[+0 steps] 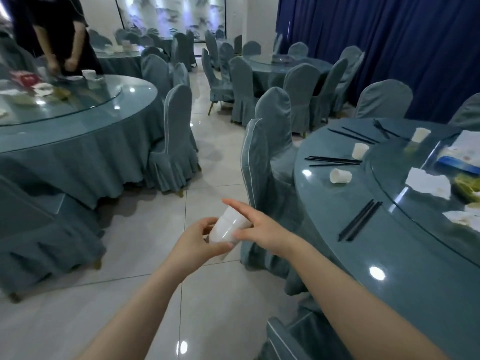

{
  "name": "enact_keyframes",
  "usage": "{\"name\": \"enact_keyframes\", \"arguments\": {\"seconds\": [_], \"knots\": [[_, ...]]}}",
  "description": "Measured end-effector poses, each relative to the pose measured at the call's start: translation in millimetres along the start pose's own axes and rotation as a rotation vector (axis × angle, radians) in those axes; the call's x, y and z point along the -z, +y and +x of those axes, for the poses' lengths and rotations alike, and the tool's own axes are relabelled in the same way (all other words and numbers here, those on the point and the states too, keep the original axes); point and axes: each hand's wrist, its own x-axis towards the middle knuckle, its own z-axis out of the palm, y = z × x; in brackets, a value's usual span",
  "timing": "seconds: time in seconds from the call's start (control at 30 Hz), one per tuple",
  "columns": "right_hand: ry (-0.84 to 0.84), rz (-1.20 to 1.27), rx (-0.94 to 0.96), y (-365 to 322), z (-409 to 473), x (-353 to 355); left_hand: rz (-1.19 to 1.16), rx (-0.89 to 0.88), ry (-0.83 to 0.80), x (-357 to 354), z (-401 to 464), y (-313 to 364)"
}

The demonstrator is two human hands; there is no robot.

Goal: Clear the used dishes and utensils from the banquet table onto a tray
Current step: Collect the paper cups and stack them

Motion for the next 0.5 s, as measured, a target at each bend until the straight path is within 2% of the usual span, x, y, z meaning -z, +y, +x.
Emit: {"name": "enact_keyframes", "arguments": {"seconds": [0.1, 0.23, 0.4, 0.5], "knots": [[0.017, 0.025, -0.023, 9.6, 35.8, 10.3, 0.06, 0.011, -0.016, 13.6, 37.1, -6.8], [0.192, 0.105, -0.104, 19.5, 94.5, 27.4, 0.15, -0.015, 0.005, 35.3, 105.8, -16.2], [0.28, 0.094, -0.139, 20.2, 162.5, 58.2, 0.305, -0.131, -0.084, 66.9, 201.6, -14.3], [0.331, 0.133, -0.144, 19.3, 191.4, 77.2, 0.317, -0.161, -0.164, 81.8, 253.3, -7.0]]}}
